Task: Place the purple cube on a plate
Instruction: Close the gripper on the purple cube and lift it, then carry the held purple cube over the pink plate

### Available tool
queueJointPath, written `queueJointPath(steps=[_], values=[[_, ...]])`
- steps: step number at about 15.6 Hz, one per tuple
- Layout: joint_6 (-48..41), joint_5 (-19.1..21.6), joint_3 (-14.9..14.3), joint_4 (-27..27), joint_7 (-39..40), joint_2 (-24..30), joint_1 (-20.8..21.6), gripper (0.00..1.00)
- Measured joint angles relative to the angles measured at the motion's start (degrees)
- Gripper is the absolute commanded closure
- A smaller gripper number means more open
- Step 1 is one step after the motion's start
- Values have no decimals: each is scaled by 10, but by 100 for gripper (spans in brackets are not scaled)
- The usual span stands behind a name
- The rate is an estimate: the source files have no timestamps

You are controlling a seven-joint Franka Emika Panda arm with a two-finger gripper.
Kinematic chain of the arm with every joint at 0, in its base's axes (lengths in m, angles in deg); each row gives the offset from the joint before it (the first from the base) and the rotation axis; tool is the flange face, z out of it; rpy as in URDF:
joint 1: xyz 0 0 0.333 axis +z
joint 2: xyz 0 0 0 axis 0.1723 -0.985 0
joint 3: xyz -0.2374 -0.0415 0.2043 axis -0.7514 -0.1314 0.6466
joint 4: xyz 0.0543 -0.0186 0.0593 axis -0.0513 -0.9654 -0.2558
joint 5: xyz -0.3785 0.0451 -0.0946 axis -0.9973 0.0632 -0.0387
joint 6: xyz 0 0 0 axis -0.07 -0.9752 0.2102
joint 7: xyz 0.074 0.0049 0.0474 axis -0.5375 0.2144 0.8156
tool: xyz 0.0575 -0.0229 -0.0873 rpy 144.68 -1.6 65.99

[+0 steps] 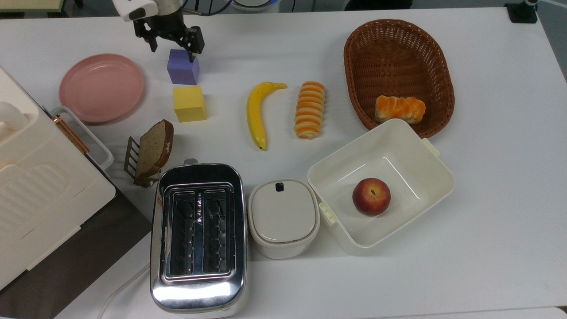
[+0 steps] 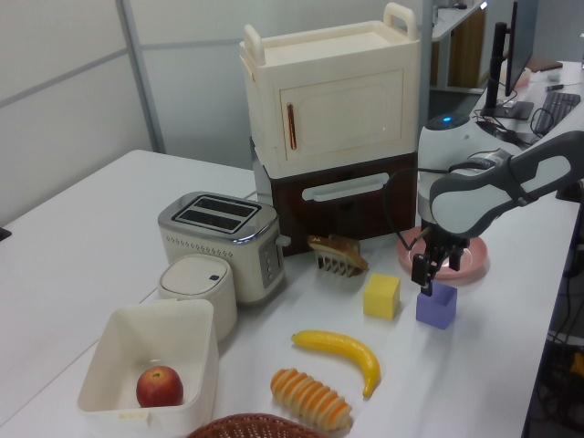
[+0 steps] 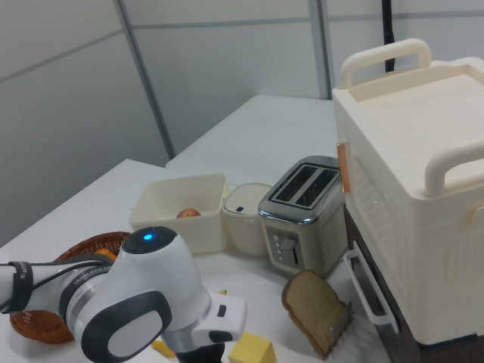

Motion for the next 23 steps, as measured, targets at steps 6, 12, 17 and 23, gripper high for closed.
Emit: queueJointPath(steps=[6, 12, 17, 23], values=[[0, 0, 0, 0, 1, 0, 12, 0], [0, 0, 0, -3, 33, -10, 13, 0], [4, 0, 0, -3, 56, -23, 14, 0], [27, 0, 0, -3, 64, -57, 15, 66]])
